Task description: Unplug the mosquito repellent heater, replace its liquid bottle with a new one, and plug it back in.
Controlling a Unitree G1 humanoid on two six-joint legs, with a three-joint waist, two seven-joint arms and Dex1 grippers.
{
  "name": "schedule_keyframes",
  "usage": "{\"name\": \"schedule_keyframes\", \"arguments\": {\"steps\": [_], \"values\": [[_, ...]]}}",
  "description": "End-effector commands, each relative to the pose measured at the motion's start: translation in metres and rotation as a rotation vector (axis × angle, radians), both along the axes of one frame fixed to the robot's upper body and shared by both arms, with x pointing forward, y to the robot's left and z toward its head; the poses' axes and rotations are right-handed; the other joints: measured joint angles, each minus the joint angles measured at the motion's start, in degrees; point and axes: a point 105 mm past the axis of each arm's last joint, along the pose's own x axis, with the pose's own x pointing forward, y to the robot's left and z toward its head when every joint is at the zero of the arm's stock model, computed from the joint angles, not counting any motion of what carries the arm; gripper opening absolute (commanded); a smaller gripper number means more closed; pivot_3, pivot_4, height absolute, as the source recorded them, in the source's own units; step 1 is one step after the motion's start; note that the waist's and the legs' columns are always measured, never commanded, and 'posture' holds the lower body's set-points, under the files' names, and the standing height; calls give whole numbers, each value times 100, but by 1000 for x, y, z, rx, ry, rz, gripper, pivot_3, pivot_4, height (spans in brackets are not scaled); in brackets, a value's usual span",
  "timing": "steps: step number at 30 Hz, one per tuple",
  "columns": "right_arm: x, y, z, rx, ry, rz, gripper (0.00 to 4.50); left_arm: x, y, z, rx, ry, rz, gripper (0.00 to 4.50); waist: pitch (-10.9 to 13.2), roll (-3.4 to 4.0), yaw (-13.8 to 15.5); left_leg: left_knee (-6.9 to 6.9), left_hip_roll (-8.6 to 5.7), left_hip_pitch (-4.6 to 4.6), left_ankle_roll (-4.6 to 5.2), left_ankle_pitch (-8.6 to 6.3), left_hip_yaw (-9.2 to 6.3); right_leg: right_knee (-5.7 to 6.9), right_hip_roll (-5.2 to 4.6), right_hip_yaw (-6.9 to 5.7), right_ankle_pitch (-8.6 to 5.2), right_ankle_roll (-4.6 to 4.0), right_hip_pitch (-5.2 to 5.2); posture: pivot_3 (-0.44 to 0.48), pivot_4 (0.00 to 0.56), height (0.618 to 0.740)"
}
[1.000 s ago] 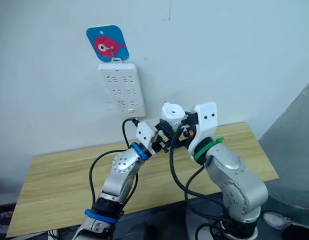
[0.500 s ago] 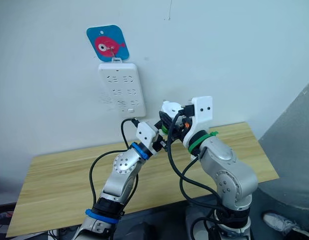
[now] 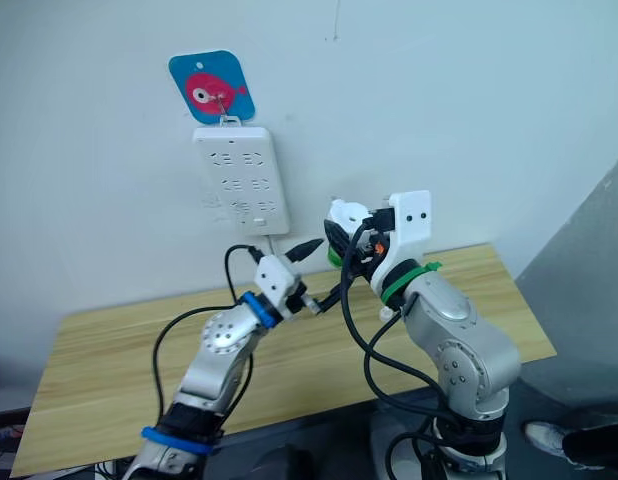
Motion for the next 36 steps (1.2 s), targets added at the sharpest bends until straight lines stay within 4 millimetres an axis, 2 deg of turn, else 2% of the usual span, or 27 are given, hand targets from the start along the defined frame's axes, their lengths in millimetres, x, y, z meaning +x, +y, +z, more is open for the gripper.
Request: {"name": "schedule_keyframes", "arguments": {"steps": [1,5,11,13,17,22,25,32,36], "values": [[-11,-7,22,-26,-125,19,3009,-5,33,29,-21,-72,105,4500,0,0,9,1,0,-4,0,0,-3,-1,-1,-3,0,0,-2,-257,142,730],[-17,-14,22,-136,-164,57,3009,-7,71,47,-30,-69,255,4500,0,-1,76,3,-4,-3,0,0,-3,-5,-4,-3,-1,1,3,-213,156,730],[-20,-16,21,-199,-180,96,3009,-8,98,55,-69,13,255,4500,1,-2,158,1,-6,1,0,0,3,-4,-1,-5,-2,2,4,-182,163,730],[-21,-15,20,-214,-185,115,3009,-5,105,59,-60,7,261,3873,2,-2,173,1,-6,1,0,0,3,-5,-1,-6,-2,2,4,-180,165,730],[-24,-9,20,-226,-192,147,3009,8,111,65,-52,13,248,2591,2,-3,221,2,-9,2,0,0,7,-5,4,-8,-2,2,4,-172,167,730],[-33,2,19,-283,-215,221,3009,40,113,77,-6,25,173,2555,6,-10,324,4,-13,2,0,0,13,-6,15,-16,-2,2,3,-188,169,730],[-37,4,20,-302,-225,253,3009,52,114,82,0,22,155,2555,7,-11,324,4,-15,2,1,0,16,-9,14,-16,-2,2,4,-197,169,730],[-48,9,23,-302,-238,330,3009,64,106,85,14,37,87,2555,9,-14,316,2,-7,-2,5,-3,12,-10,-6,-15,-2,2,-2,-215,171,730],[-50,8,24,-300,-240,341,3009,73,108,89,16,41,88,2555,9,-15,313,4,-8,-1,5,-3,12,-9,-6,-15,-2,2,-1,-221,171,730]]}}
